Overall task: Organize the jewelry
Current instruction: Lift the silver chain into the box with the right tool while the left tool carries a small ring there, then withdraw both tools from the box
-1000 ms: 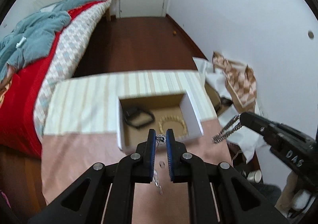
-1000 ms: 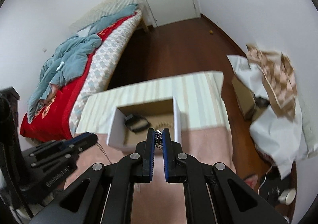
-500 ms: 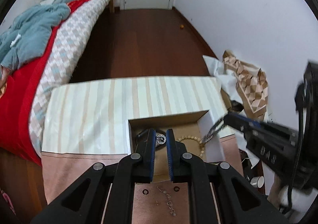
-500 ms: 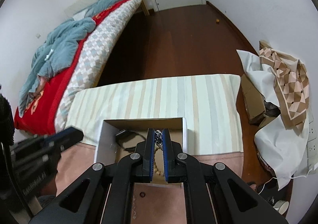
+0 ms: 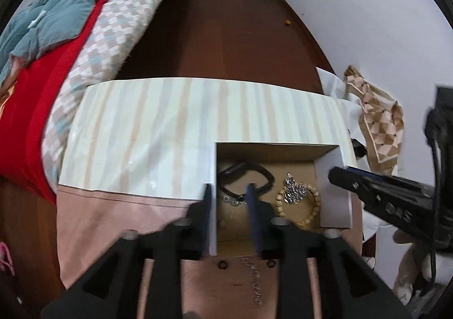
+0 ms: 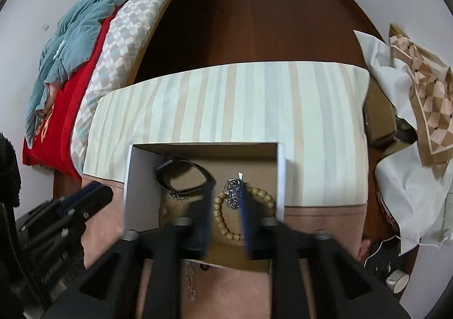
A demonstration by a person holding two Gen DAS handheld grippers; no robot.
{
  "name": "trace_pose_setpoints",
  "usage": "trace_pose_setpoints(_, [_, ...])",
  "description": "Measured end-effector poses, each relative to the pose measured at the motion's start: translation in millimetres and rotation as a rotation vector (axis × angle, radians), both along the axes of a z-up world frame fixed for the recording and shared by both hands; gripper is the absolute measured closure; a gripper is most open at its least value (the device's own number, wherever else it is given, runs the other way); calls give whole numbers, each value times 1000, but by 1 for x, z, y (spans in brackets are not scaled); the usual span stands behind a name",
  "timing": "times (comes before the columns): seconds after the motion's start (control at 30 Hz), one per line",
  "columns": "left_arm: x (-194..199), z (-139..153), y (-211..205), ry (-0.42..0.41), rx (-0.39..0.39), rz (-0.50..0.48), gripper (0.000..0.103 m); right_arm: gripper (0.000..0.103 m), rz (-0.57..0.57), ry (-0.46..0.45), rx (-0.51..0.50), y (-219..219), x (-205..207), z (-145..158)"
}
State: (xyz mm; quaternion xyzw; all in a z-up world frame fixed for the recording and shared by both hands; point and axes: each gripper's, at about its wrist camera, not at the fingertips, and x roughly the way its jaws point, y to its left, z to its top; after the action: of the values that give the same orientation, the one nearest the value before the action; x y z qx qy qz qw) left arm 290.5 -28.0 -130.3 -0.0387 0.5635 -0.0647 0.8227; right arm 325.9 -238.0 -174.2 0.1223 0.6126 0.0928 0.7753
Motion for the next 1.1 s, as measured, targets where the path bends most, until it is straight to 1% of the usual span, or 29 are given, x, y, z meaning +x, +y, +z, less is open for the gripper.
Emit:
trace_pose_setpoints(0.03, [-2, 2, 3, -15, 14, 14, 44, 50, -4, -14, -14, -1, -5, 3])
trace_pose_setpoints(0.07, [-4, 4, 5, -33, 24, 23, 31, 45, -7, -32, -36, -2, -9, 6])
trace_pose_setpoints(0.13, [-9, 9, 9, -69, 47, 34, 30, 45, -7, -53, -72, -2, -20, 13])
trace_pose_setpoints(0.17, [-11, 10, 11, -79, 69, 41, 27, 42, -5, -60, -88, -2, -23, 15])
trace_pose_setpoints(0.2, [-12, 10, 13, -87, 86, 47, 23, 32, -2, -79, -124, -1, -29, 19])
trace_pose_setpoints(0.23, [-15, 11, 15, -99, 104, 54, 15, 26, -3, -99, -169, 1, -36, 22])
trace_pose_setpoints(0.27, [-19, 11, 17, -111, 119, 60, 9, 16, -4, -109, -201, 1, -40, 24])
trace_pose_setpoints(0.3, [-23, 11, 18, -123, 136, 64, 6, 12, -4, -124, -243, 3, -47, 25])
trace_pose_setpoints(0.33, [-26, 10, 19, -128, 151, 66, 1, 11, -7, -133, -274, 4, -53, 25])
trace_pose_setpoints(0.37, [-30, 8, 21, -132, 168, 68, 0, 9, -11, -135, -290, 5, -58, 24])
trace_pose_setpoints(0.43, [-36, 3, 22, -128, 194, 73, 0, 2, -22, -131, -308, 6, -69, 20])
trace_pose_setpoints(0.57, [-50, -5, 25, -113, 199, 86, 0, 1, -36, -136, -333, 10, -86, 13])
trace_pose_setpoints(0.7, [-64, -5, 25, -113, 199, 86, 0, 1, -60, -148, -339, 14, -99, 15])
trace_pose_setpoints(0.87, [-85, 11, 24, -164, 217, 93, 0, 1, -82, -179, -341, 17, -114, 28])
trace_pose_setpoints(1.1, [-115, 41, 27, -240, 218, 100, 0, 1, -125, -258, -345, 18, -144, 66])
